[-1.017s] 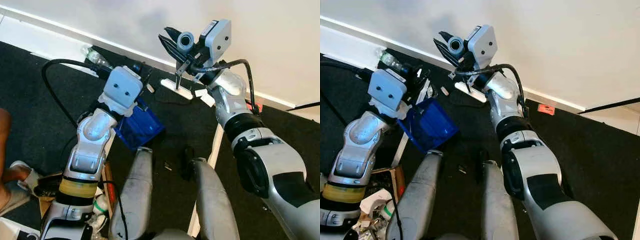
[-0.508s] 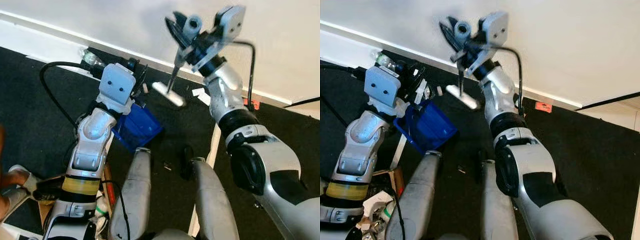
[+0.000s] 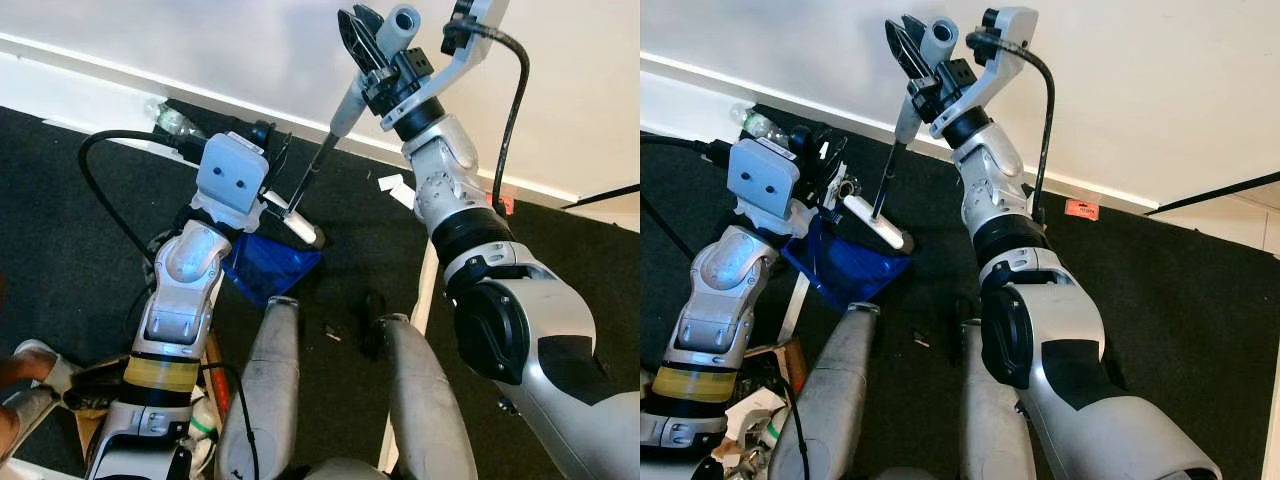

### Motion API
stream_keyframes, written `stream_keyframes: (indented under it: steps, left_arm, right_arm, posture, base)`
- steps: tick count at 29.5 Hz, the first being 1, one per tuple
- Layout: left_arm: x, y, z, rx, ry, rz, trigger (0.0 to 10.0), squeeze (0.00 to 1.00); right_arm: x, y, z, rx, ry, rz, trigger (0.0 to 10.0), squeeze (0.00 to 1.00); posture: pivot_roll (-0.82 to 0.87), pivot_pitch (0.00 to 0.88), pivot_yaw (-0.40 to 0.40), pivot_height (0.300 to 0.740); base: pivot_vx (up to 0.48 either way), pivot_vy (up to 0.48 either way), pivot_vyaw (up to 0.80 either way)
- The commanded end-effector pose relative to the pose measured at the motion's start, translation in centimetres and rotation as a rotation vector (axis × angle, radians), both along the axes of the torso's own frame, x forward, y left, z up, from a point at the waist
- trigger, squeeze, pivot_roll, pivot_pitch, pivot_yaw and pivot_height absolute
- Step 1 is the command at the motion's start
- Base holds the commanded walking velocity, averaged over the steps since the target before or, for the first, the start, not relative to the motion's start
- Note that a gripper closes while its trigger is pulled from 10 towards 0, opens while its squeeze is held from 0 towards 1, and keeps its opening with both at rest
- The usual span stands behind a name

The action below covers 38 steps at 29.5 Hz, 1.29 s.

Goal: Sweep floor

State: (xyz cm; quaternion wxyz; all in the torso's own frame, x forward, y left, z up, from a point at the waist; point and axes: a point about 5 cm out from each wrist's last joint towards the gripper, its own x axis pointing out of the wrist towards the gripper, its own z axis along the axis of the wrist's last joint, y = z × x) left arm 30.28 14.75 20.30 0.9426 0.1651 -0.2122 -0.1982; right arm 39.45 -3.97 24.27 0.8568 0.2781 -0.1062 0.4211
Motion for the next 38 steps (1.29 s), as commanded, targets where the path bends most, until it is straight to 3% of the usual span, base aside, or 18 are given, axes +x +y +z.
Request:
stream_keyframes:
  steps: [1, 8, 10, 12, 15, 18, 25, 26, 28, 33, 38]
  left_arm:
    - [-0.4, -1.6, -2.3, -0.054, 0.092, -0.062, 10.0, 0.0]
    - [-0.2, -1.4, -2.5, -0.078, 0.087, -0.059, 10.0, 0.0]
    - [0.0, -0.9, -2.9, -0.122, 0.097, -0.036, 10.0, 0.0]
    - [0.0, -0.9, -2.9, -0.122, 0.097, -0.036, 10.0, 0.0]
    - [0.3, -0.6, -3.9, -0.157, 0.12, -0.009, 10.0, 0.0]
    - [0.4, -0.8, -4.5, -0.162, 0.131, -0.009, 10.0, 0.0]
    - [0.6, -1.6, -4.9, -0.184, 0.136, -0.019, 10.0, 0.0]
    - [0.7, -1.9, -5.4, -0.193, 0.144, -0.028, 10.0, 0.0]
    - [0.8, -2.1, -5.8, -0.201, 0.151, -0.032, 10.0, 0.0]
    - [0.9, -2.2, -6.7, -0.219, 0.173, -0.031, 10.0, 0.0]
    - [1.1, -2.4, -7.5, -0.225, 0.189, -0.033, 10.0, 0.0]
  right_arm:
    - [-1.1, 2.4, -3.9, 0.1, 0.253, 0.12, 10.0, 0.0]
    - [-0.5, 1.0, -3.1, 0.145, 0.233, 0.071, 10.0, 0.0]
    - [0.0, -0.5, -2.5, 0.204, 0.231, 0.034, 10.0, 0.0]
    - [0.0, -0.5, -2.5, 0.204, 0.231, 0.034, 10.0, 0.0]
    - [0.5, -3.3, -1.7, 0.289, 0.236, 0.003, 10.0, 0.0]
    - [0.6, -4.2, -1.6, 0.295, 0.231, 0.001, 10.0, 0.0]
    - [0.5, -5.6, -2.0, 0.243, 0.206, -0.028, 10.0, 0.0]
    - [0.5, -6.7, -1.6, 0.162, 0.13, -0.081, 10.0, 0.0]
    - [0.5, -7.7, -1.0, 0.097, 0.058, -0.127, 10.0, 0.0]
    - [0.4, -9.8, 0.5, -0.009, -0.055, -0.215, 10.0, 0.0]
    - [0.1, -11.5, 1.6, -0.037, -0.103, -0.266, 10.0, 0.0]
  posture:
    - [0.23, 0.589, -0.104, 0.74]
    - [0.21, 0.573, -0.117, 0.74]
    - [0.19, 0.545, -0.128, 0.74]
    - [0.19, 0.545, -0.128, 0.74]
    - [0.16, 0.498, -0.141, 0.74]
    - [0.14, 0.464, -0.145, 0.74]
    - [0.13, 0.403, -0.142, 0.74]
    - [0.13, 0.356, -0.136, 0.74]
    - [0.13, 0.332, -0.135, 0.74]
    - [0.12, 0.274, -0.127, 0.74]
    - [0.1, 0.233, -0.117, 0.74]
  base:
    - [0.0, 0.0, 0.0]
    - [0.0, 0.0, 0.0]
    - [0.0, 0.0, 0.0]
    - [0.0, 0.0, 0.0]
    - [0.0, 0.0, 0.0]
    - [0.0, 0.0, 0.0]
    - [0.0, 0.0, 0.0]
    - [0.0, 0.0, 0.0]
    - [0.0, 0.0, 0.0]
    - [0.0, 0.0, 0.0]
    - [0.0, 0.0, 0.0]
